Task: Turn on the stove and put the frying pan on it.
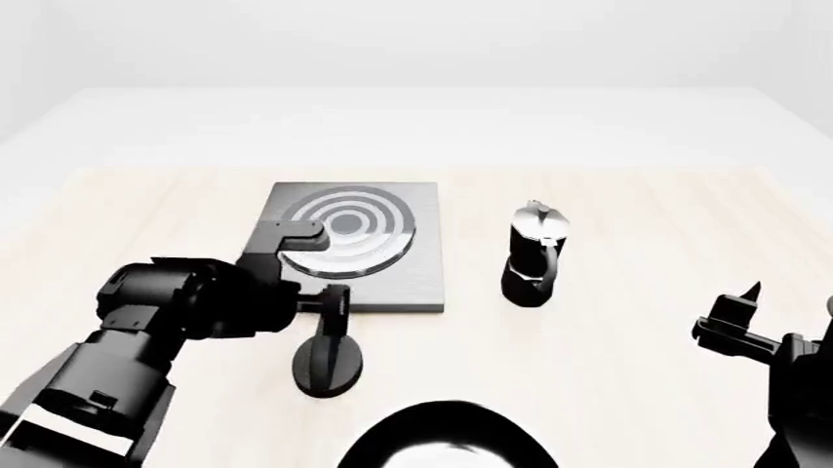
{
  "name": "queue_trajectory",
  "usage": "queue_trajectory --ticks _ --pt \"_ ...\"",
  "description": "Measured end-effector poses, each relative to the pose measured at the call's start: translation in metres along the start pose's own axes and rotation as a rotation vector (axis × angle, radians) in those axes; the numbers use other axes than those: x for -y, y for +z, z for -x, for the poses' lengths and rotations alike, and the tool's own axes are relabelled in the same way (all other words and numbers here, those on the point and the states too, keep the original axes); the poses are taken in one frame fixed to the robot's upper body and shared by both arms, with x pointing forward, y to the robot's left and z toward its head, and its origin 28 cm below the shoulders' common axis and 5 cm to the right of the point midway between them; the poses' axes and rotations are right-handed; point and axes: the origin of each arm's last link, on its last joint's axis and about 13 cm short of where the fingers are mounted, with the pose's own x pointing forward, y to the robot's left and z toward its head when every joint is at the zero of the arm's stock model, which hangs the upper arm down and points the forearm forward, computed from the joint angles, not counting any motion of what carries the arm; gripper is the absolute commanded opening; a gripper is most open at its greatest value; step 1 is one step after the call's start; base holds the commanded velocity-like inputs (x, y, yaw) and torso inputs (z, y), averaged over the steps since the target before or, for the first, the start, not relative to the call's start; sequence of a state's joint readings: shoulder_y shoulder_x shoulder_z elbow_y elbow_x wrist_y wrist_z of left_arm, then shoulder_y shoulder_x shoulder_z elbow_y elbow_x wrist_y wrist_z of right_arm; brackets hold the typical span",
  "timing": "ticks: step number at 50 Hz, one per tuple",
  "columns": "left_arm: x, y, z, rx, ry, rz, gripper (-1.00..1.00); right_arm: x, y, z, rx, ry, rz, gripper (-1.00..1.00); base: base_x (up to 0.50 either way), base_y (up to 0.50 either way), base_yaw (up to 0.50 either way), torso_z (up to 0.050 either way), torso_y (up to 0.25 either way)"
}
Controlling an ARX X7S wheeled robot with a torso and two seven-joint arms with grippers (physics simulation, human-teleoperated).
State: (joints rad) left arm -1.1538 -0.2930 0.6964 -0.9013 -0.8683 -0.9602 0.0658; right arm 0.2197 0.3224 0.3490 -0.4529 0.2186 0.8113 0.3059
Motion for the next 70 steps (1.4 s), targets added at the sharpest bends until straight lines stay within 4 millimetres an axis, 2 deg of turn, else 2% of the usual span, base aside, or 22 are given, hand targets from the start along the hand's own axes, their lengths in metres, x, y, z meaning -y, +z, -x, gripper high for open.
queue_trajectory --ticks 12,19,22,28,34,41,51,60,70 --pt "0.002 0.007 -0.001 0.028 0.047 0.031 1.00 0.000 0.001 0.000 0.001 0.004 -0.002 1.00 0.00 0.00 0.00 0.000 0.000" --pt "0.007 0.018 0.016 0.130 0.039 0.023 1.00 -0.001 0.002 0.000 0.001 0.007 -0.004 1.00 0.00 0.00 0.00 0.000 0.000" --pt "0.012 0.031 0.037 0.220 0.005 0.024 1.00 -0.002 0.003 0.000 0.001 0.011 -0.004 1.00 0.00 0.00 0.00 0.000 0.000" --pt "0.024 0.057 0.093 0.350 -0.067 0.000 1.00 -0.004 0.006 0.000 0.003 0.019 -0.003 1.00 0.00 0.00 0.00 0.000 0.000" --pt "0.029 0.064 0.146 0.469 -0.087 -0.153 1.00 -0.004 0.007 0.000 0.003 0.025 -0.004 1.00 0.00 0.00 0.00 0.000 0.000" --pt "0.028 0.051 0.184 0.489 -0.136 -0.383 1.00 -0.005 0.008 0.000 0.001 0.026 -0.005 1.00 0.00 0.00 0.00 0.000 0.000" --pt "0.031 0.020 0.220 0.391 -0.246 -0.681 1.00 -0.006 0.008 -0.001 -0.003 0.028 -0.001 1.00 0.00 0.00 0.00 0.000 0.000" --pt "0.034 -0.008 0.249 0.261 -0.284 -0.824 1.00 -0.006 0.007 -0.002 -0.010 0.027 0.005 1.00 0.00 0.00 0.00 0.000 0.000" --pt "0.034 -0.033 0.273 0.152 -0.286 -0.892 1.00 -0.007 0.005 -0.002 -0.016 0.026 0.011 1.00 0.00 0.00 0.00 0.000 0.000"
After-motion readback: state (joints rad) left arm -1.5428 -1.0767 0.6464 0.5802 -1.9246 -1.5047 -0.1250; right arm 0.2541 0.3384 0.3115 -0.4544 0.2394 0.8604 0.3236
